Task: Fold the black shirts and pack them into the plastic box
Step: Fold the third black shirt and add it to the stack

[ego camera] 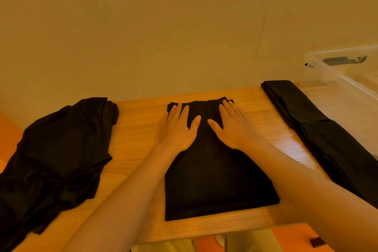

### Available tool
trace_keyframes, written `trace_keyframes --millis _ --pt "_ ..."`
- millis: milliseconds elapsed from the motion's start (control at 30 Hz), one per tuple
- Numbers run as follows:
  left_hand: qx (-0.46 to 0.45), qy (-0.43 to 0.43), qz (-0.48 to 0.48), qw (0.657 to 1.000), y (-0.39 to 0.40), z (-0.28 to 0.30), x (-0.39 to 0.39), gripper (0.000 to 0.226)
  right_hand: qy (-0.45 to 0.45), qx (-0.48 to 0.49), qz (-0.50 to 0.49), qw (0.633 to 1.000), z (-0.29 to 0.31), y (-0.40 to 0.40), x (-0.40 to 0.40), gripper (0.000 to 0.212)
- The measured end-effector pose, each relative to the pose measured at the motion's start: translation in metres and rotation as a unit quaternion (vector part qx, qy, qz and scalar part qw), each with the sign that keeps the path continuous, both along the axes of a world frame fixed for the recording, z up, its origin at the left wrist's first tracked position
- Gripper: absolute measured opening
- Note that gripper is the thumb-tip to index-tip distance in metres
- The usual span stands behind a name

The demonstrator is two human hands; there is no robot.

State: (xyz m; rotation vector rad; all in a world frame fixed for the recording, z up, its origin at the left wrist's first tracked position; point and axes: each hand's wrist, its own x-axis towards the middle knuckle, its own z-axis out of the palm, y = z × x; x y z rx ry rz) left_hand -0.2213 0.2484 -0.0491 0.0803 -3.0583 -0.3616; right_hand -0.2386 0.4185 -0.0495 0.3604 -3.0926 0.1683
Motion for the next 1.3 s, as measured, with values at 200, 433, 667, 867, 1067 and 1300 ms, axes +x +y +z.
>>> trace_keyframes --millis 200,433,667,867,1067,1300 --pt "-0.029 -0.061 -0.056 0.996 -0.005 -0.005 -0.041 0.068 -0.051 0.006 -0.006 0.999 -0.011 -0.004 -0.043 0.080" --pt "-0.051 -0.070 -0.011 0.996 -0.010 -0.013 -0.053 0.079 -0.054 0.026 -0.028 0.998 -0.013 -0.002 -0.053 0.087" --pt "-0.016 -0.065 -0.028 0.997 -0.014 -0.012 -0.060 0.069 -0.055 0.014 -0.008 0.998 -0.011 0.002 -0.061 0.081" --pt "-0.006 -0.017 -0.067 0.998 -0.036 0.012 -0.051 0.060 -0.022 -0.006 0.098 0.995 0.022 0.024 -0.056 0.059" --pt "-0.039 -0.007 -0.261 0.965 -0.045 0.030 0.037 0.064 -0.046 -0.013 0.236 0.970 0.037 0.052 0.026 0.062" --pt "0.010 -0.019 -0.271 0.962 -0.060 -0.006 0.117 0.068 -0.086 0.000 0.235 0.968 0.015 0.081 0.096 0.072"
